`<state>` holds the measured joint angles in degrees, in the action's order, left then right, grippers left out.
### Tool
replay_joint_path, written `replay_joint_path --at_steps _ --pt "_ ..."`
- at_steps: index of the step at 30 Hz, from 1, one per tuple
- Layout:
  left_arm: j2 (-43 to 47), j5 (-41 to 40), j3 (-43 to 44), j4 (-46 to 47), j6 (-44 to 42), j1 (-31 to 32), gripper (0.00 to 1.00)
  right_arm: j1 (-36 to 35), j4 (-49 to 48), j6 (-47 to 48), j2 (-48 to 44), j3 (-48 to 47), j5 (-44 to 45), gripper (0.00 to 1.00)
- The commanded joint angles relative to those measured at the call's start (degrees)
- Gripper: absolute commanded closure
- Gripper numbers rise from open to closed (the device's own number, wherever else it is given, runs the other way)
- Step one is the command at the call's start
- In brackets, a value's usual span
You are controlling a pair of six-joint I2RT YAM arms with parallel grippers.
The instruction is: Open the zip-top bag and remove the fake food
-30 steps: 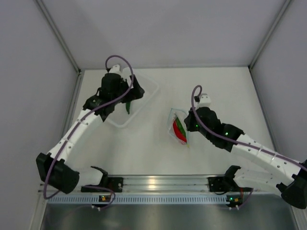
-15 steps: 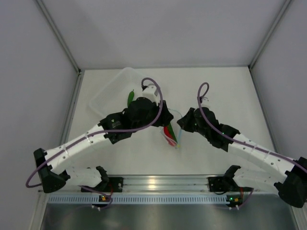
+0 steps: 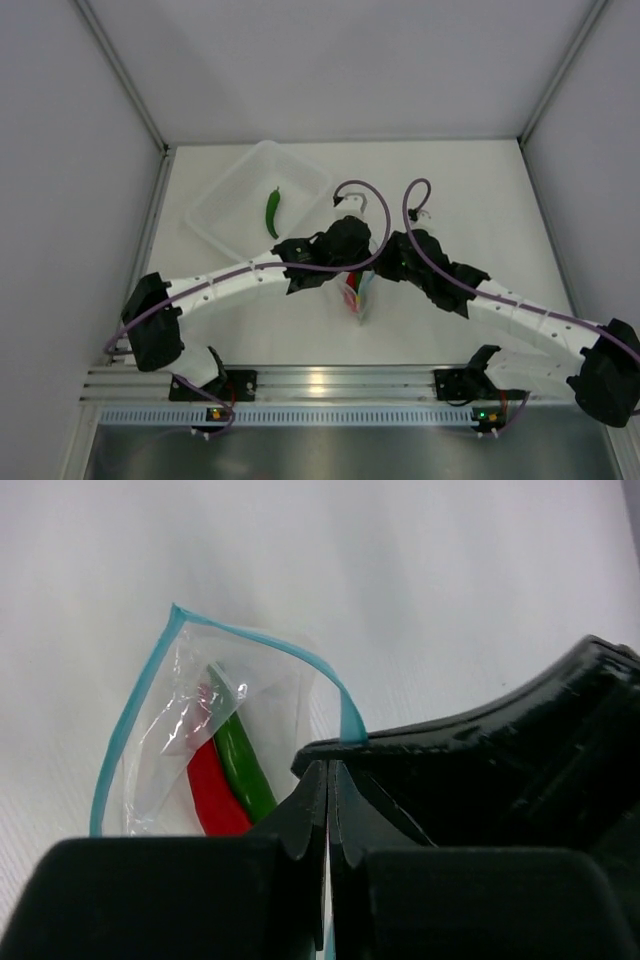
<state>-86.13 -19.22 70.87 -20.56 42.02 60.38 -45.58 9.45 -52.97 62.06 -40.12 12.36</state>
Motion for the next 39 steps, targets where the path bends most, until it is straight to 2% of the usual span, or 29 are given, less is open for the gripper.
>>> replay_joint_path --at_steps 1,8,16,26,32,35,39 --pt "-2.3 -2.1 -0.5 3.7 1.7 -1.2 1.0 0.9 -1.7 1.7 -1.6 0.3 1.3 1.0" --pt "-7.9 -0.4 0.1 3.4 0.9 -1.5 0.99 4.6 0.7 5.5 -4.6 3.2 1.9 1.0" --pt "-14.9 4.7 4.2 -2.5 -3.5 -1.4 0.99 5.7 3.0 8.2 -3.7 3.7 3.5 1.0" --pt "-15.4 5.1 7.3 -12.1 -7.8 1.5 0.93 4.7 8.0 9.5 -3.1 1.0 10.4 1.0" --pt "-17.8 8.1 3.8 -12.3 -7.1 1.8 0.92 3.4 9.7 9.4 -3.7 0.6 13.4 1.0" --pt "-17.7 8.8 2.5 -12.3 -5.6 1.8 0.84 2.8 9.6 9.2 -3.5 0.7 14.2 1.0" --pt "-18.0 7.1 2.5 -12.0 -4.1 1.8 0.69 2.0 8.6 8.8 -2.6 1.0 13.7 1.0"
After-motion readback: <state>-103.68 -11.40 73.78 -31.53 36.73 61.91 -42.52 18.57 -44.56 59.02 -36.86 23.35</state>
